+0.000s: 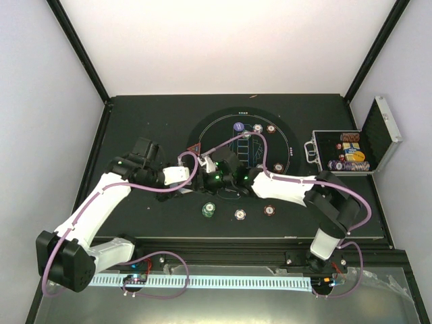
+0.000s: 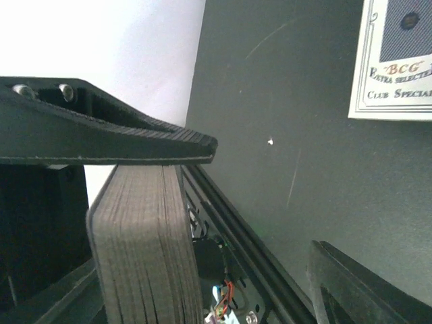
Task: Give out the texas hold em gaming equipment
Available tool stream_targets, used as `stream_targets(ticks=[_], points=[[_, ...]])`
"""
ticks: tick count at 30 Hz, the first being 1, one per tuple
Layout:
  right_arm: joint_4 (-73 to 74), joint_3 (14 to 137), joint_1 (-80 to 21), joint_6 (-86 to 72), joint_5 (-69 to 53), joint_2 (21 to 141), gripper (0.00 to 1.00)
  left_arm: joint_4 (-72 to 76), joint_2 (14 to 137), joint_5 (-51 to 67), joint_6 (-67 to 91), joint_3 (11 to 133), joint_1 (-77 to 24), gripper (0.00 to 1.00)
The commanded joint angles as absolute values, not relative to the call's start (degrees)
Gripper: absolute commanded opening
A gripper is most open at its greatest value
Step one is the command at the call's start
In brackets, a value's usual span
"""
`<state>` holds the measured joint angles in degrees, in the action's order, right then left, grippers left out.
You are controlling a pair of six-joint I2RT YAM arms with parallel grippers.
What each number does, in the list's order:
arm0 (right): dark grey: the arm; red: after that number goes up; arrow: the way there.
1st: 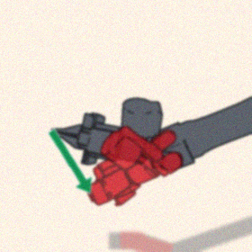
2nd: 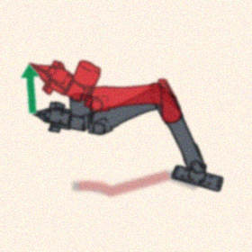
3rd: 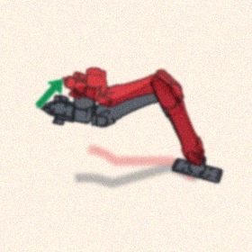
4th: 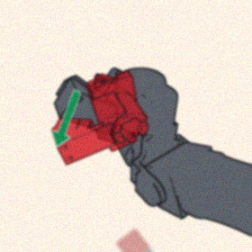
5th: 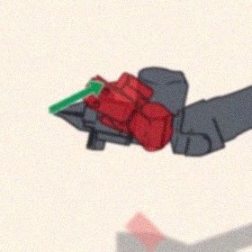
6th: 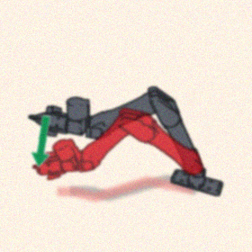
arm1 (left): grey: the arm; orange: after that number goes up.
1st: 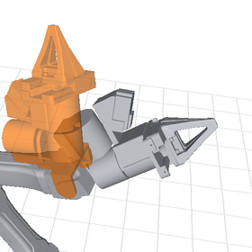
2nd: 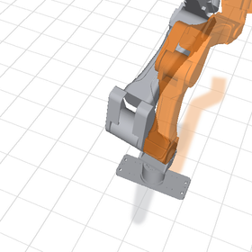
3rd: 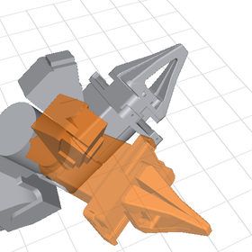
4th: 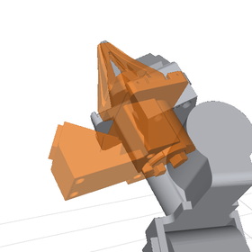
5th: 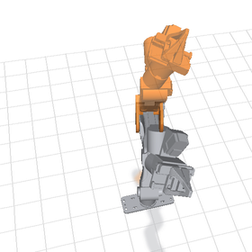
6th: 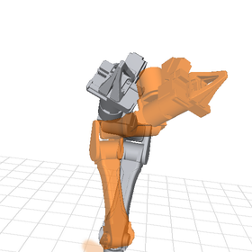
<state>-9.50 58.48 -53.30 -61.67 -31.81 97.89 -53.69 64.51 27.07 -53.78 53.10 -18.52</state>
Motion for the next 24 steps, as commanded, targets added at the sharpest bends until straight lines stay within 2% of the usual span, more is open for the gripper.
stream_targets(ticks=[1,10,14,24], points=[[-13.99,59.81,-53.61,-62.74,-36.64,99.67,0.72,-53.88,64.98,25.90,-54.94,54.38,-18.64,0.02],[-9.14,61.10,-53.02,-60.42,-35.33,101.19,0.67,-53.60,65.31,23.76,-55.46,53.78,-18.63,0.02],[-1.89,62.47,-52.07,-56.61,-33.16,101.44,0.64,-53.66,65.32,22.57,-55.73,53.79,-18.63,0.02],[3.22,60.99,-49.33,-53.45,-31.29,97.83,0.60,-53.37,65.48,21.37,-55.57,53.79,-18.48,0.02]])
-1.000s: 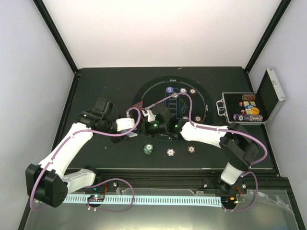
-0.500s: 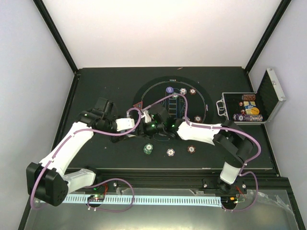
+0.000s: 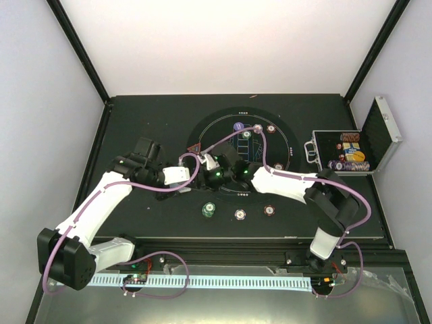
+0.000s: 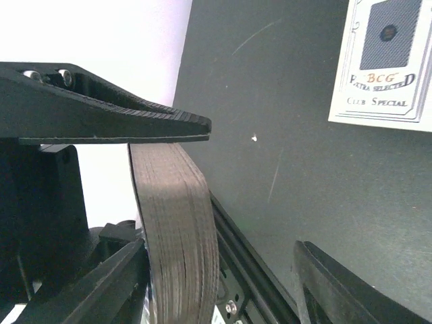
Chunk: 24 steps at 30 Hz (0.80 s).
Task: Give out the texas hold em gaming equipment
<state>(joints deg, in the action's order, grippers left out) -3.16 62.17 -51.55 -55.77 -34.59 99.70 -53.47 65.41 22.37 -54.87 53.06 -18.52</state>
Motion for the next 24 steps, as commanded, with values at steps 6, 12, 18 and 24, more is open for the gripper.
stream_targets(ticks=[6,12,18,24], points=[[3.01,59.73,-48.99,-53.48,-31.20,96.36,0.56,-53.18,65.64,20.85,-55.41,53.95,-18.46,0.02],[-5.92,58.97,-49.74,-57.75,-35.22,96.42,0.63,-53.88,66.62,22.26,-55.49,54.74,-18.53,0.02],[-9.56,64.02,-52.29,-59.64,-38.18,101.70,0.66,-54.79,67.67,22.39,-55.26,54.95,-18.54,0.02],[-12.67,64.16,-52.69,-61.82,-38.95,105.93,0.65,-54.77,66.98,22.02,-55.18,54.76,-18.54,0.02]])
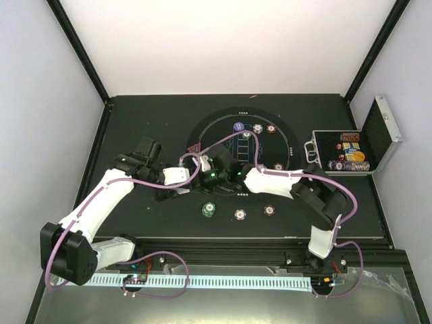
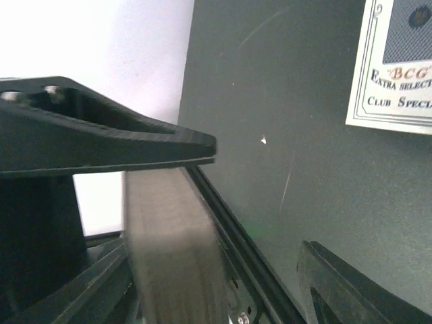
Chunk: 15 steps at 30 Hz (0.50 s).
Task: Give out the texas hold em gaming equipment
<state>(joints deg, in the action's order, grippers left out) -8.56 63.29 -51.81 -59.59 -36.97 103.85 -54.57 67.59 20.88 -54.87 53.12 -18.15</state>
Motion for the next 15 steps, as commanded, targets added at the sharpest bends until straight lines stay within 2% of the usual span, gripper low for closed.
stream_targets(ticks=[1,12,15], points=[[-13.46,64.02,-52.73,-62.24,-39.14,106.33,0.64,-54.79,66.94,22.04,-55.26,54.78,-18.54,0.02],[-29.25,61.38,-52.53,-71.53,-41.37,111.93,0.62,-55.59,66.54,23.21,-54.79,55.22,-18.54,0.02],[-29.49,59.75,-51.85,-72.13,-40.71,112.41,0.59,-55.86,66.40,22.80,-54.83,55.21,-18.54,0.01]])
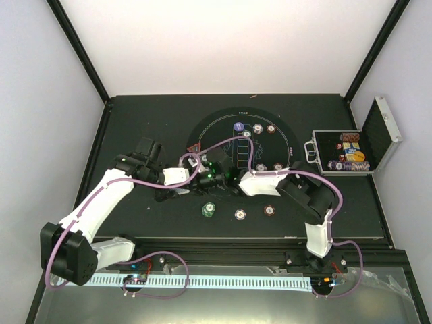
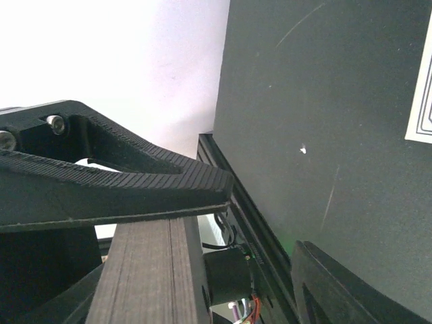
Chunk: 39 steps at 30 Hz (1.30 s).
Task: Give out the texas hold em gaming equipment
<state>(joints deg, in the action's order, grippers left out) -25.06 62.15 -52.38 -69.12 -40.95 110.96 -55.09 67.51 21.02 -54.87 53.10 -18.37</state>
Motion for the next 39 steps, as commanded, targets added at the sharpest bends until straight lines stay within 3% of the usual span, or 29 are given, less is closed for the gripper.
stream_targets(ticks=[1,10,23,39], points=[[-29.01,59.08,-51.45,-71.75,-40.39,112.22,0.58,-55.88,66.34,22.63,-54.89,55.12,-18.54,0.01],[-13.38,56.35,-49.19,-60.55,-35.31,107.68,0.52,-55.89,66.37,22.07,-54.78,55.54,-18.48,0.02],[-10.32,54.54,-48.09,-58.59,-34.19,101.10,0.44,-55.77,66.40,20.64,-54.59,55.28,-18.54,0.02],[-5.97,54.54,-45.80,-56.46,-34.10,94.49,0.08,-55.11,67.14,19.33,-54.34,54.07,-18.46,0.02]])
